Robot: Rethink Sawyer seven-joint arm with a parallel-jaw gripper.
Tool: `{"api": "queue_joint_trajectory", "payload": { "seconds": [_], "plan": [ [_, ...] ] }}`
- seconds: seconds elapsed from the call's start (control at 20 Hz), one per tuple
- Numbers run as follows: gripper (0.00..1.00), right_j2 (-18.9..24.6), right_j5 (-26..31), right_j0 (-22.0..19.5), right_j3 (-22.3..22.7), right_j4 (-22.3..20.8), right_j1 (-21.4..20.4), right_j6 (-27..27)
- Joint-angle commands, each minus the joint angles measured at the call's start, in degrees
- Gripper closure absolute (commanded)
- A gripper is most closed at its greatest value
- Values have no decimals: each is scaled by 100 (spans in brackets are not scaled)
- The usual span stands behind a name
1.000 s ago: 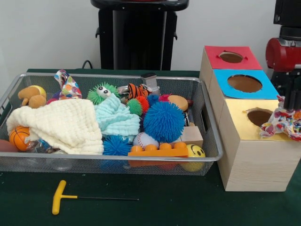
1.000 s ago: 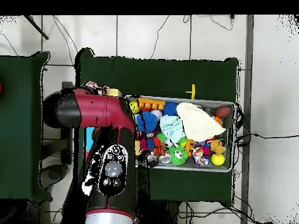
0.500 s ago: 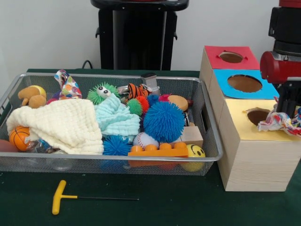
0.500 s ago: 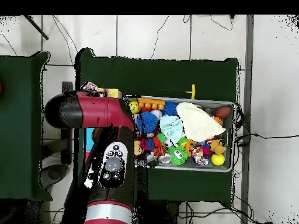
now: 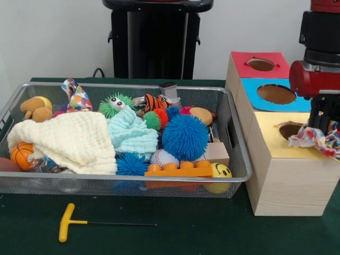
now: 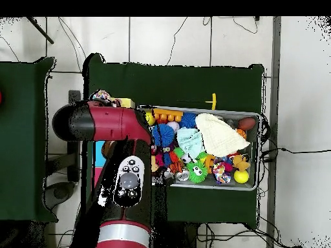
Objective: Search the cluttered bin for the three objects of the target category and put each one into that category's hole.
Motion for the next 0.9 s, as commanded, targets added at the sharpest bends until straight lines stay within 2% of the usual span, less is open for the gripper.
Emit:
{"api": "queue_joint_trajectory", "payload": {
  "seconds": [0.05, 0.5, 0.9],
  "plan": [
    [100, 488, -228, -361, 648, -97, 137, 765],
    [100, 575, -18, -584, 899, -235, -49, 484],
    [100, 636, -60, -489, 971, -139, -23, 702]
  ]
}}
